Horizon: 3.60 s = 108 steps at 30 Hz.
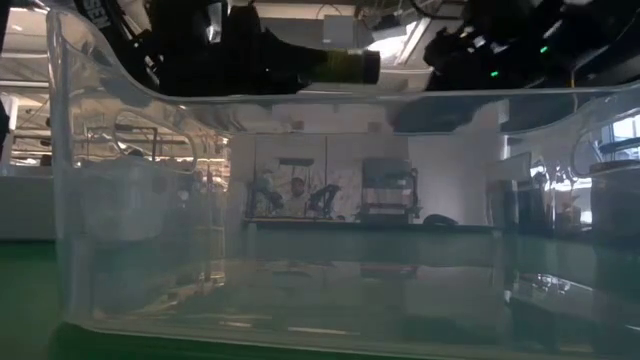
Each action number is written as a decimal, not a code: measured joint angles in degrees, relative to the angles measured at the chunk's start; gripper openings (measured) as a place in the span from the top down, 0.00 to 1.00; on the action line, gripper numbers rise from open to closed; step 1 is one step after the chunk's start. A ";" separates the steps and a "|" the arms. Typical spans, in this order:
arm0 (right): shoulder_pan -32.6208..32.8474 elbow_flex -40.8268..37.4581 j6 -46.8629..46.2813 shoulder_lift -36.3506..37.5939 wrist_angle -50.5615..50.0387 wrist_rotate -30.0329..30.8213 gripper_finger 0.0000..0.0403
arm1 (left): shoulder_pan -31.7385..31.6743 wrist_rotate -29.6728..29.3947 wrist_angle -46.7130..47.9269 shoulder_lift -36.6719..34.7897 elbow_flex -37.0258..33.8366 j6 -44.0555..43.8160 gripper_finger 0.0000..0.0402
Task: Sort spices by type
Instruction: Put the black spice bottle into the top transparent bin
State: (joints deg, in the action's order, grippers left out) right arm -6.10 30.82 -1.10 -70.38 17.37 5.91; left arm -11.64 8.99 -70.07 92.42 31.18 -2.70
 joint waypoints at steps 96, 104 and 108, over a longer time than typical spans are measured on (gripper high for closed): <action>-19.80 30.05 18.41 -16.47 -50.16 -12.83 0.21 | -10.15 -2.11 30.30 6.80 15.11 6.10 0.26; -21.68 16.70 11.78 -12.33 -38.52 -11.42 0.20 | -11.48 -2.78 34.57 19.39 29.77 7.12 0.26; -21.69 13.90 10.28 -12.32 -36.33 -10.96 0.20 | -12.06 -2.87 37.23 21.56 31.08 7.33 0.26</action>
State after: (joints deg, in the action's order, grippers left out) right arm -27.79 44.72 9.18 -82.70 -18.96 -5.05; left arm -23.70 6.13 -32.84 113.98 62.26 4.63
